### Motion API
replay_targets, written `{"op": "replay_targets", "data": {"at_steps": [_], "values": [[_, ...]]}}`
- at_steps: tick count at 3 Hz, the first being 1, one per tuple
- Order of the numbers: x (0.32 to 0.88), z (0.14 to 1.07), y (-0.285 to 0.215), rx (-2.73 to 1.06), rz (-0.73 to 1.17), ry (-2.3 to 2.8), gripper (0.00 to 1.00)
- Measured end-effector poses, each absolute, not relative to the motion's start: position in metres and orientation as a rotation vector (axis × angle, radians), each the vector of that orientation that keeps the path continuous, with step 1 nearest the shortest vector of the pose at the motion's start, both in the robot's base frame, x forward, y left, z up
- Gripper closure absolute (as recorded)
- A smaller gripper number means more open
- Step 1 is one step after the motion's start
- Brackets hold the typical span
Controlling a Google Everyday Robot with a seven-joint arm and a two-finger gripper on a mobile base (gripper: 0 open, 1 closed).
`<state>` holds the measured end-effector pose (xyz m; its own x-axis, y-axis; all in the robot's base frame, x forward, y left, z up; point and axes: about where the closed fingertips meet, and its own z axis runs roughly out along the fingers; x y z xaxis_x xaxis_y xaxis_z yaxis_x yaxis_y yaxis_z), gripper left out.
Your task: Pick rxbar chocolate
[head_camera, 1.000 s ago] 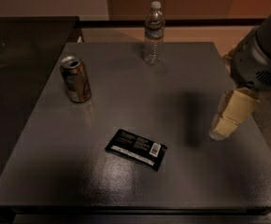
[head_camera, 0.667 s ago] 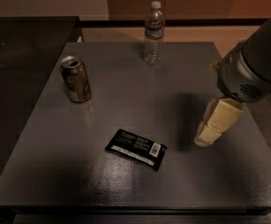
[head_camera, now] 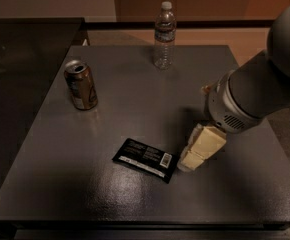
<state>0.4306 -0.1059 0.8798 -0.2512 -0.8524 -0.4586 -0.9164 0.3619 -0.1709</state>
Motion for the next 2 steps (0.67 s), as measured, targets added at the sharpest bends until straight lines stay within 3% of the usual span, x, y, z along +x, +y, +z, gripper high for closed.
{"op": "replay_targets", "data": {"at_steps": [2], "values": [[0.419, 0.852, -0.056, -1.525, 0.3, 2.089, 0.0]]}}
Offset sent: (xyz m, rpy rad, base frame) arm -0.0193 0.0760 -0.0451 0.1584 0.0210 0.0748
